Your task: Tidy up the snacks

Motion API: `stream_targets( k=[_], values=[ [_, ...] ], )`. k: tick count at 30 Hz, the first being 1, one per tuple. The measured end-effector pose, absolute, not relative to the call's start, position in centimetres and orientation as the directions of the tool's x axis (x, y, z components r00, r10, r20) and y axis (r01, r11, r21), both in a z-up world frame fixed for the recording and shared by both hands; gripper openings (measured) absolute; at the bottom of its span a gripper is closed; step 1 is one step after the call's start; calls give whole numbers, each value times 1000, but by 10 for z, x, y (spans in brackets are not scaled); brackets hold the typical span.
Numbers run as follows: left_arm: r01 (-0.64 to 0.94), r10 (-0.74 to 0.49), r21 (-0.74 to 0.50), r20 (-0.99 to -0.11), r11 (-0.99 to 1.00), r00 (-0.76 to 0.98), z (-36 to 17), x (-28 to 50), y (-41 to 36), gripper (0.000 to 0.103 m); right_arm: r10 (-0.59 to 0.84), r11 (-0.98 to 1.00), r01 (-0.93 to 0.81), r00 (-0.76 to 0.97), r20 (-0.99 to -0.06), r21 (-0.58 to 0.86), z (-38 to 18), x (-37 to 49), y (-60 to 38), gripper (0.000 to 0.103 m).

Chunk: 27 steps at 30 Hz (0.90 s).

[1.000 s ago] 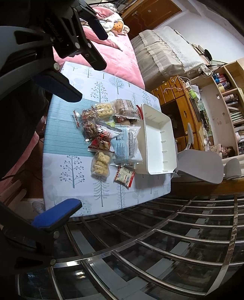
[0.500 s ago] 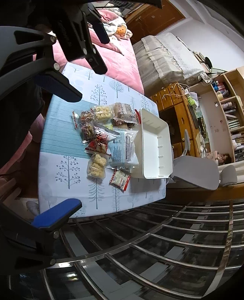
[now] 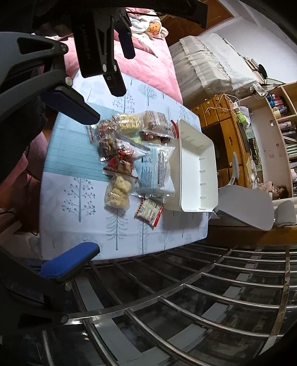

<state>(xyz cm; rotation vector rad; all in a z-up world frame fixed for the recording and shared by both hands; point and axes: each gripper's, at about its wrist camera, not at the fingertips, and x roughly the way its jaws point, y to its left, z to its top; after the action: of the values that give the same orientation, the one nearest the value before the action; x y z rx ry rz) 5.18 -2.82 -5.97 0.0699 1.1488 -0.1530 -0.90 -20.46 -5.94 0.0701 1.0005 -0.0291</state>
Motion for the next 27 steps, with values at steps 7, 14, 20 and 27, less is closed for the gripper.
stream_targets(
  k=[7,14,20,27],
  values=[
    [217,-141,-81,-950,973,278,-95,96,-50,98,-26,999,52,550,-835,3,-80,16,-218,103],
    [260,-136,-100,-983,960,124,-143,138,-77,98,-53,998,10,536,-842,-57,-114,45,-225,103],
    [271,-96,-84,-995,959,31,-184,165,-90,98,-58,991,-70,522,-851,-111,-149,68,-222,103],
    [289,-68,-75,-997,955,-34,-217,181,-99,98,-67,960,-204,505,-861,-194,-191,90,-215,103]
  ],
)
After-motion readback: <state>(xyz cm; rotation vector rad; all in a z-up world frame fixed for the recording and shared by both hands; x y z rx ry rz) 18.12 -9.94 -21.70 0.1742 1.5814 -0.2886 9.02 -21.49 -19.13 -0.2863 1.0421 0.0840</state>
